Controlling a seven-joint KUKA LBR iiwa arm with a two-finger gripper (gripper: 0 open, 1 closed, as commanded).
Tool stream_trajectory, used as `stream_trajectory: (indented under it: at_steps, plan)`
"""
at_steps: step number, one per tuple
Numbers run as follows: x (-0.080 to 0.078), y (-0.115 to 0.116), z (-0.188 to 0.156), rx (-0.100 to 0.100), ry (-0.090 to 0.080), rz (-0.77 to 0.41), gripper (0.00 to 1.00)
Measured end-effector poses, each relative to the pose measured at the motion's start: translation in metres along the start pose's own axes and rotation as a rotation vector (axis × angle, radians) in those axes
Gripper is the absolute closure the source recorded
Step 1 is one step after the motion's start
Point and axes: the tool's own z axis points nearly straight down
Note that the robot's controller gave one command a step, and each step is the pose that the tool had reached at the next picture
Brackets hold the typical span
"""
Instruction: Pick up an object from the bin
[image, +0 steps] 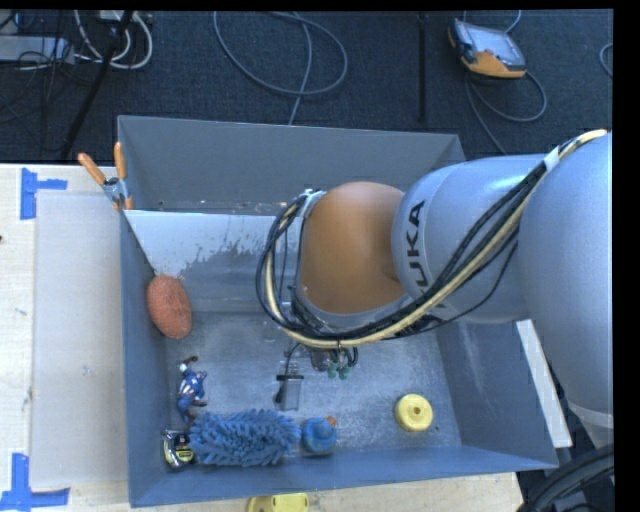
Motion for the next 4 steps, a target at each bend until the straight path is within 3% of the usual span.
stream_trajectory:
  at_steps: [1,2,3,4]
  plan:
    - [-0.002,-0.001,-0.005,-0.001,-0.007,0.003,0.0]
    - [0.02,0.002,0.038,-0.001,-0.012,-0.052,0.0]
    - [0.048,0.016,0.056,0.002,-0.007,-0.007,0.0]
    - [0.06,0.025,0.061,0.0,-0.008,-0.077,0.0]
